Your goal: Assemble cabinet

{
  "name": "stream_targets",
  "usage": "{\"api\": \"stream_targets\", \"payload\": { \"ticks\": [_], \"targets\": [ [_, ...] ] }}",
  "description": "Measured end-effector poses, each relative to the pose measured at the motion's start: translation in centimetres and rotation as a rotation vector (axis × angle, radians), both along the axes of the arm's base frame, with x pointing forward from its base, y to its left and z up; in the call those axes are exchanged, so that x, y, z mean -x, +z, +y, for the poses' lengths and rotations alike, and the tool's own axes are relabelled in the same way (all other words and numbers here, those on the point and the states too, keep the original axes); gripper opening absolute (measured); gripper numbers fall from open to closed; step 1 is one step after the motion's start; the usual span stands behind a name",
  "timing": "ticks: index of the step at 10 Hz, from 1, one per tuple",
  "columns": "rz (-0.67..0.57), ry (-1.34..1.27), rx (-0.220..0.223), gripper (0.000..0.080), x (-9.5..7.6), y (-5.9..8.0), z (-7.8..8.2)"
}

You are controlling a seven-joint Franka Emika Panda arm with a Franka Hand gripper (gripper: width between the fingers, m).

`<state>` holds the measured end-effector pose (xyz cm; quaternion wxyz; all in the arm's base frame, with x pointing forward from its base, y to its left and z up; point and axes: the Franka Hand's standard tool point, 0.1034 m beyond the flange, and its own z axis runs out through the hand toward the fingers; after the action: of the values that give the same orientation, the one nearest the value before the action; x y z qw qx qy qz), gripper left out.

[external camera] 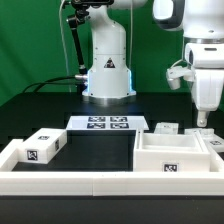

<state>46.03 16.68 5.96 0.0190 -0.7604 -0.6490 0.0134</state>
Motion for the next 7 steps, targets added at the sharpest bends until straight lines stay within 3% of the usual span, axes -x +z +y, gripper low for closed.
{"api": "stream_targets", "payload": {
  "ticks": [2, 4, 7],
  "targets": [
    [0.0, 0.015, -0.001, 0.0797, 0.0, -0.1, -0.2],
    [-0.055, 0.172, -0.037, 0.0797, -0.3, -0.4, -0.8],
    [-0.043, 0.285, -0.053, 0.0797, 0.8, -1.3, 0.5]
  ]
}}
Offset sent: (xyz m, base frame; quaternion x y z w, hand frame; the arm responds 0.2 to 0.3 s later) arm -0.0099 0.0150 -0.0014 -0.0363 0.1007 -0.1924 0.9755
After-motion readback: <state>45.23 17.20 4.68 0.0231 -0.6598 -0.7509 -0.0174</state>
